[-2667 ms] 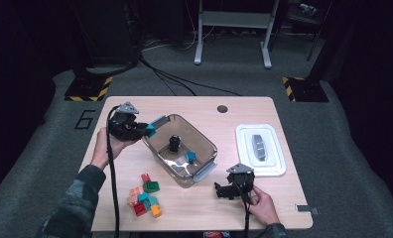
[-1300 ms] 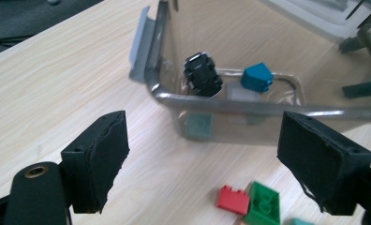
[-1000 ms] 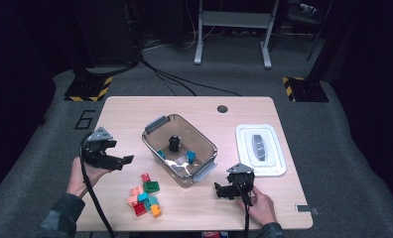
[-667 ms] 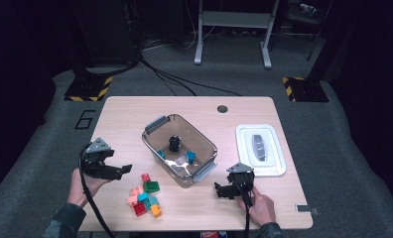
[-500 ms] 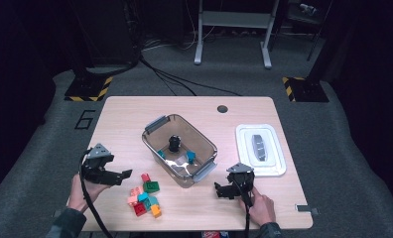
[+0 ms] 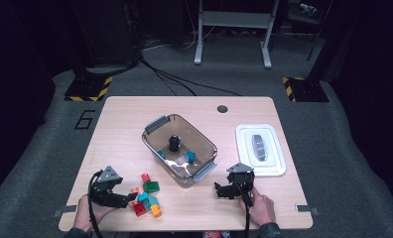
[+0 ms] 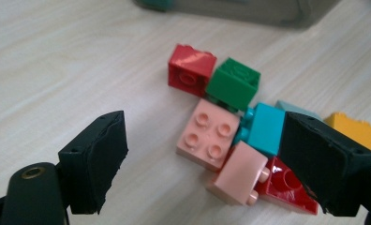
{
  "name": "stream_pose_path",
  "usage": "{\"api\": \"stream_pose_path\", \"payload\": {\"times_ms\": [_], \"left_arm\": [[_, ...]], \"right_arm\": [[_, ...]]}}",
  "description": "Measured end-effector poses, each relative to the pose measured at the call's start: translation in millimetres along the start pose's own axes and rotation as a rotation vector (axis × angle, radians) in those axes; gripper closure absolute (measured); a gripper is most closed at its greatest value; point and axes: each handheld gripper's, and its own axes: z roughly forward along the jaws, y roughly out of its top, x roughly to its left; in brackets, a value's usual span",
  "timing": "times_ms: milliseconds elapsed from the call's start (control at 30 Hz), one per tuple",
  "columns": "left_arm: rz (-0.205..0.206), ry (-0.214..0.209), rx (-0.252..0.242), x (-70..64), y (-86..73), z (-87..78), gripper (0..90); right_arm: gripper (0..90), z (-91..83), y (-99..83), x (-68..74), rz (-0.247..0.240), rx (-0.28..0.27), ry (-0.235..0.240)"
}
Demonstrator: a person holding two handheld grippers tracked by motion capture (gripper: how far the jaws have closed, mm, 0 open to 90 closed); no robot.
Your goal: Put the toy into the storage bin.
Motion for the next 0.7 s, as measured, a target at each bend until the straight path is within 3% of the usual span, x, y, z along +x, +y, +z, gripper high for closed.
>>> {"api": "stream_pose_path", "payload": {"times_ms": [133, 300, 567, 700], "left_arm": [[0.033, -0.019, 0.022, -5.7, -11.4, 6.8, 21.0], [0.074, -0.035, 0.004, -4.3, -19.5, 4.6, 40.4], [0.079, -0.06, -0.009, -4.1, -28.2, 5.4, 60.6], [0.086, -0.078, -0.007, -4.8, -29.0, 5.4, 63.9]], "right_arm": [[0.0, 0.1, 0.1, -0.2, -0.002, 0.0, 0.002], [0.0, 0.2, 0.1, -0.2, -0.002, -0.001, 0.002], [0.0, 0.2, 0.2, -0.5, -0.006, -0.001, 0.001], [0.0, 0.2, 0.2, -0.5, -0.006, -0.001, 0.001]]}}
